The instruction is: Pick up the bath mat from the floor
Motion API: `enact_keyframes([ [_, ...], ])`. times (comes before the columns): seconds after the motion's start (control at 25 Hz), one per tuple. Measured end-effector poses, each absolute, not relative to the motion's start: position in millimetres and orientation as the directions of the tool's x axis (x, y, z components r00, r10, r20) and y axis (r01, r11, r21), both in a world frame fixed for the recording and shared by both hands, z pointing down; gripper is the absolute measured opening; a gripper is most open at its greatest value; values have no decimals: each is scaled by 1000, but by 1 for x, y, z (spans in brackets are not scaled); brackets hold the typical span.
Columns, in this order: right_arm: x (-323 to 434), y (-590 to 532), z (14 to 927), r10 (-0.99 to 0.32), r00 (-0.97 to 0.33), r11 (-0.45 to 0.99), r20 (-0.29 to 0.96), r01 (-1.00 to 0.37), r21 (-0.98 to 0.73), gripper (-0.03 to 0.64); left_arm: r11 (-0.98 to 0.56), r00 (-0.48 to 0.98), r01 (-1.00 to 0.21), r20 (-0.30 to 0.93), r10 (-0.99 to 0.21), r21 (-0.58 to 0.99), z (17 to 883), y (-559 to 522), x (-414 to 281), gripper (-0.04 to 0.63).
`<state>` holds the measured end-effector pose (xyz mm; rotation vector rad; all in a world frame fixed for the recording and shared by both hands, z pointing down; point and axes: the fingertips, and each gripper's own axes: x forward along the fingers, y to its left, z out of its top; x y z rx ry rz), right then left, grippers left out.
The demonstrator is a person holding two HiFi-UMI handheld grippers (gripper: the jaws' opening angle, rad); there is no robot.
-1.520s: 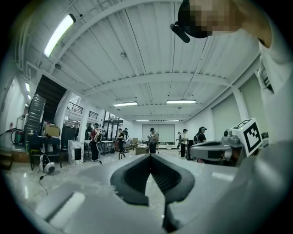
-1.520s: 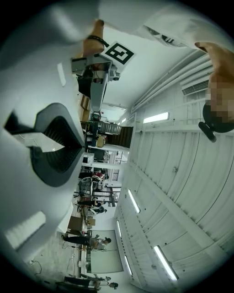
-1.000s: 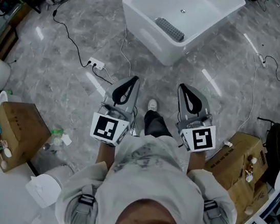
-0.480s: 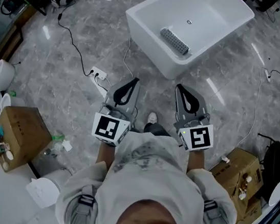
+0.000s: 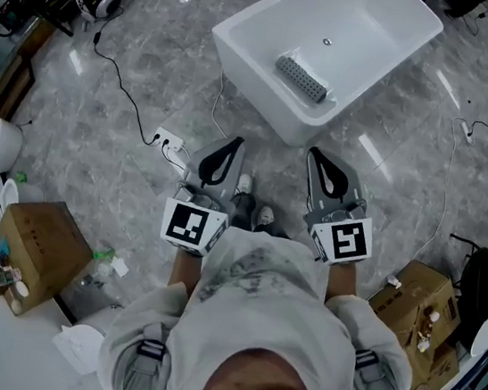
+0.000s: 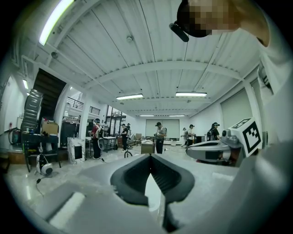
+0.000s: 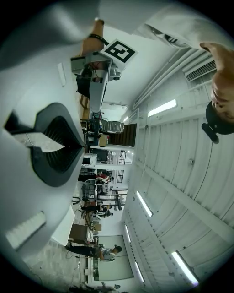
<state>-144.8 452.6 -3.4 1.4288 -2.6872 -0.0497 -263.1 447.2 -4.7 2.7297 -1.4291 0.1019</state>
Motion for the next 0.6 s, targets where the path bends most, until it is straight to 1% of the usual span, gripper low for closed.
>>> enact_keyframes([
  [0.24, -151, 392, 0, -869, -489, 494, 74, -865, 90, 2, -624, 626, -780, 82, -776, 44, 3, 381, -270, 3],
  [0.4, -164, 349, -1, -894, -441, 448, 81, -888, 104, 2, -684, 684, -729, 85, -725, 27, 7, 331, -278, 3],
  [0.6, -170, 306, -2, -931, -353, 362, 91, -924, 125, 2, -734, 733, -679, 94, -674, 26, 9, 274, -292, 3],
])
